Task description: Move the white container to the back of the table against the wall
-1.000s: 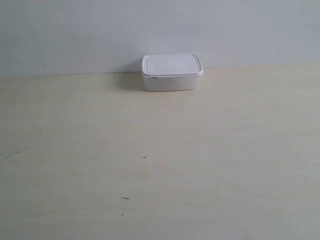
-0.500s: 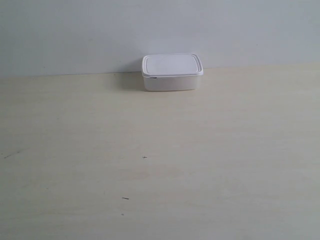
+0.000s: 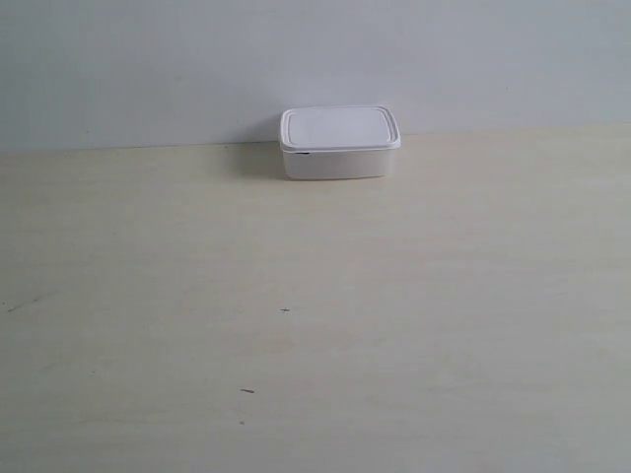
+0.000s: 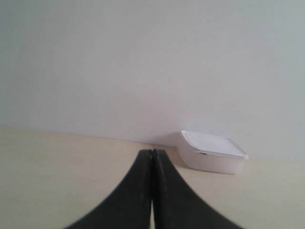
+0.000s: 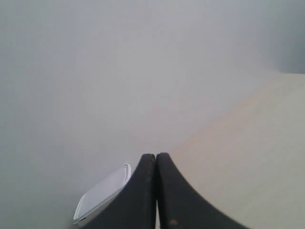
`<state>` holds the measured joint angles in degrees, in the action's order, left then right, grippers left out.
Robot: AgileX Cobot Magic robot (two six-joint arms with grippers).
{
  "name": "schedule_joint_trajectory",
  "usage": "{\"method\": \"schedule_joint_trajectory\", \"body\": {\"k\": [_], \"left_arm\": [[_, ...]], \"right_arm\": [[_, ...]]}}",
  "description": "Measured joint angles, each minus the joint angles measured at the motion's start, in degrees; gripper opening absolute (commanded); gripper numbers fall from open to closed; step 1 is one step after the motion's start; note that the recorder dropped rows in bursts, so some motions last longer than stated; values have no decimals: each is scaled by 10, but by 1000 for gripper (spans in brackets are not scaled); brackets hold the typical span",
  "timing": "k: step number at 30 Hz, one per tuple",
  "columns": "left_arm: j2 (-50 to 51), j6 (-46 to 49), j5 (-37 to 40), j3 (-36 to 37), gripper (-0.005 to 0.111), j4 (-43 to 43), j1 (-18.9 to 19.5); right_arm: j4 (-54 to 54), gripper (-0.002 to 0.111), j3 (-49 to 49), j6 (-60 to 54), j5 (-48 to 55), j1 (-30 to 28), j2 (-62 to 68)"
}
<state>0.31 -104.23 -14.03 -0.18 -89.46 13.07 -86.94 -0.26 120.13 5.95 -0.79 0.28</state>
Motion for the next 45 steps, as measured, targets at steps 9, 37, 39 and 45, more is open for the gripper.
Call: {"method": "schedule_joint_trajectory", "body": {"k": [9, 37, 39, 45], "left_arm": [[0, 3, 0, 0, 0, 88, -1], [0, 4, 230, 0, 0, 788, -1], [0, 4, 257, 0, 0, 792, -1], [0, 4, 337, 0, 0, 795, -1]], "right_arm": [[82, 0, 0, 1, 1, 0, 0], [676, 0, 0, 2, 52, 0, 0], [724, 0, 0, 2, 53, 0, 0], [815, 0, 0, 2, 70, 0, 0]]}}
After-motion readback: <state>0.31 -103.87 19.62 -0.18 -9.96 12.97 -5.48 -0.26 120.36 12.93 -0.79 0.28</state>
